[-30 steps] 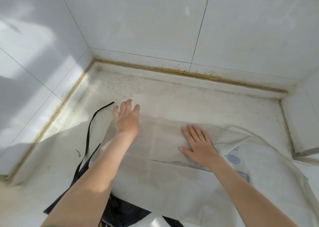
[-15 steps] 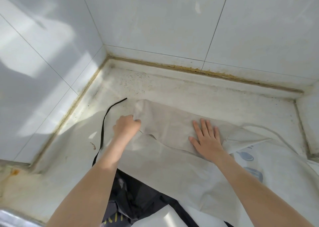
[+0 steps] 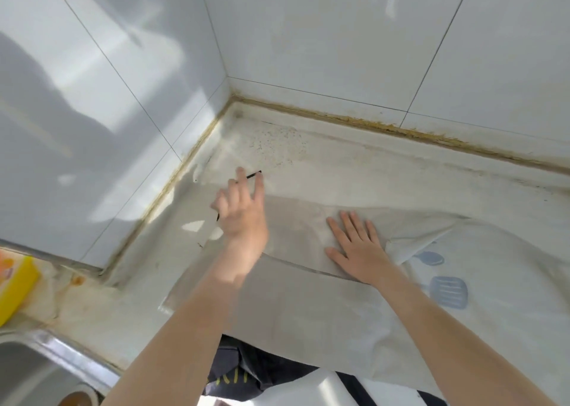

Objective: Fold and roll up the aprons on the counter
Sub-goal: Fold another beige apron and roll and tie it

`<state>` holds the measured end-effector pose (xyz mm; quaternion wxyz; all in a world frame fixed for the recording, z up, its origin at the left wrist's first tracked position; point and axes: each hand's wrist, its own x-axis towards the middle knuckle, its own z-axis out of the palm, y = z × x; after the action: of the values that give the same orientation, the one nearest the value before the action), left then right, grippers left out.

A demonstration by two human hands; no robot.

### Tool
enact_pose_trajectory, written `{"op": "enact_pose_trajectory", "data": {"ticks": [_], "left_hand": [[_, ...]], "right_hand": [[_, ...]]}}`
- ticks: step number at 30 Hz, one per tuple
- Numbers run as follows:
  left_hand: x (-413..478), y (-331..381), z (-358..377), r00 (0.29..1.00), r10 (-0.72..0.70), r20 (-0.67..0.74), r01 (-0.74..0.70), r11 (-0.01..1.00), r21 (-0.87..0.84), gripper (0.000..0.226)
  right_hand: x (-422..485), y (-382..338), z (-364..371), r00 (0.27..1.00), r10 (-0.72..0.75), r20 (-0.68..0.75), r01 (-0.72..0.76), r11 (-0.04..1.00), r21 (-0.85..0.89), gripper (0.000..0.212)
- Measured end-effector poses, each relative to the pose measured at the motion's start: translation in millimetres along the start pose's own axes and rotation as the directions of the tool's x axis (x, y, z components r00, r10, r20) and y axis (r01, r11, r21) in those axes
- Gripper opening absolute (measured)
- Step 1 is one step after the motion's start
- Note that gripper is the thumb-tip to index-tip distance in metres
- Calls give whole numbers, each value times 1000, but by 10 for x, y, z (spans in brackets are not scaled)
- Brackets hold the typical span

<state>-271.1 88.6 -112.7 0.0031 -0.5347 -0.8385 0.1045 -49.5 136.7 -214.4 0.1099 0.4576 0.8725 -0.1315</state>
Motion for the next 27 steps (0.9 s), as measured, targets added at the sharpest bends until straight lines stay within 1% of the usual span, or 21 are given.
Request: {"op": "enact_pose_trajectory", "data": {"ticks": [1,2,3,4,5,6,7,9,10,11,12,13,15,17,18,19,21,22,24,26,27], "left_hand": [[-20,117,49,996,92,7,-91,995,-42,87],[-66,242,110,980,193,37,-188,975,-117,77],[-120,389,187,953,287,101,-265,946,-189,67],[-180,516,291,918,342,199,-287,922,-262,62],[-246,635,404,881,362,304,-264,911,-317,62],[-299,716,535,854,353,383,-227,914,-335,63],[-334,748,653,846,332,417,-205,925,-321,64],[-327,797,782,850,317,421,-211,937,-278,69],[-301,795,788,849,312,426,-213,940,-265,72],[-267,800,779,844,313,436,-217,942,-256,75],[-248,820,768,836,317,449,-221,942,-253,76],[-233,827,760,831,317,457,-220,942,-253,77],[-238,827,760,831,319,456,-224,942,-250,77],[-233,818,767,839,322,439,-232,941,-246,77],[-236,815,765,842,324,431,-236,940,-247,76],[-239,815,759,845,327,423,-239,939,-249,76],[-272,844,725,854,336,397,-255,936,-243,72],[-300,883,703,861,351,368,-280,931,-234,68],[-376,997,649,861,427,275,-380,901,-211,65],[-477,1159,587,835,523,175,-479,845,-239,72],[-565,1273,546,809,569,145,-518,807,-283,71]], "right_hand": [[30,-73,-2,1000,-23,-2,23,1000,18,84],[49,-152,-13,999,-46,6,46,997,57,80],[56,-197,-25,998,-68,8,67,991,114,76],[53,-219,-39,997,-82,-1,81,982,169,74],[33,-184,-45,997,-76,-25,80,975,205,72],[-4,-111,-42,997,-52,-61,64,971,228,68],[-47,-31,-43,992,-13,-124,40,976,214,62],[-175,229,-55,956,122,-267,-90,987,130,52],[-255,372,-67,932,203,-300,-178,978,110,47],[-341,518,-77,909,271,-317,-259,963,80,41],[-436,664,-76,900,300,-315,-298,953,54,37],[-510,793,-82,910,303,-284,-304,952,41,33],[-649,971,-168,947,299,-116,-295,954,45,27],[-739,1135,-195,973,228,-23,-226,971,76,23],[-793,1156,-204,986,165,-20,-162,983,88,19],[-857,1161,-198,992,108,-68,-103,993,62,21],[-1006,1222,-119,977,50,-208,-38,997,63,26],[-1092,1245,-88,971,50,-235,-32,996,81,24],[-1243,1256,-26,980,76,-183,-56,992,112,26],[-1349,1229,-29,991,90,-101,-80,992,102,39],[-1420,1212,-39,994,95,-56,-90,993,78,48]]}}
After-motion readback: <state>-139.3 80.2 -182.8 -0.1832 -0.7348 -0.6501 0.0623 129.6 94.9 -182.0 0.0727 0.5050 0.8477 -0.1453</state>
